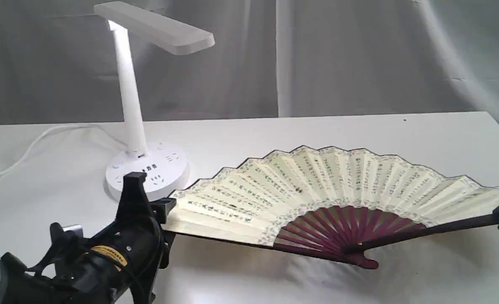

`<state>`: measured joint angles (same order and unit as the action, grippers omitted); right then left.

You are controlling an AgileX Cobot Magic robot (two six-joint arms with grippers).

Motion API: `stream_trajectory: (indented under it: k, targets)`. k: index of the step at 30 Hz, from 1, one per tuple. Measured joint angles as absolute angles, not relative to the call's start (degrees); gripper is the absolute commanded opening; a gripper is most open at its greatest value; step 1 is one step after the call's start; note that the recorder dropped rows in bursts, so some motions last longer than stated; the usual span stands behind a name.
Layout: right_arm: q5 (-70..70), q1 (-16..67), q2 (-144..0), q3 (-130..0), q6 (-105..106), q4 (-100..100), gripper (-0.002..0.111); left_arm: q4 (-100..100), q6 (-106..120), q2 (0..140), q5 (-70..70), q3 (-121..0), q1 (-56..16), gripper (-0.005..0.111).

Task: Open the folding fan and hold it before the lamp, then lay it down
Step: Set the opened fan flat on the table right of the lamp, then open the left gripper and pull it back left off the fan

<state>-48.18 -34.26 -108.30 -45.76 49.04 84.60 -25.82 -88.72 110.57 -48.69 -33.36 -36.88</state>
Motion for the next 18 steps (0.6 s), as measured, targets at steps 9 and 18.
stream_trajectory:
  k: [9,18]
  targets:
    - [-45.08,-34.26,-108.4,-45.76,54.78,85.1,0.056,-23.22,-80.98,110.57,-48.69,-33.36,-34.28,0.044]
    - [-44.67,-34.26,-108.4,-45.85,58.66,85.83,0.066,-5.36,-79.89,110.57,-50.64,-33.36,-27.37,0.044]
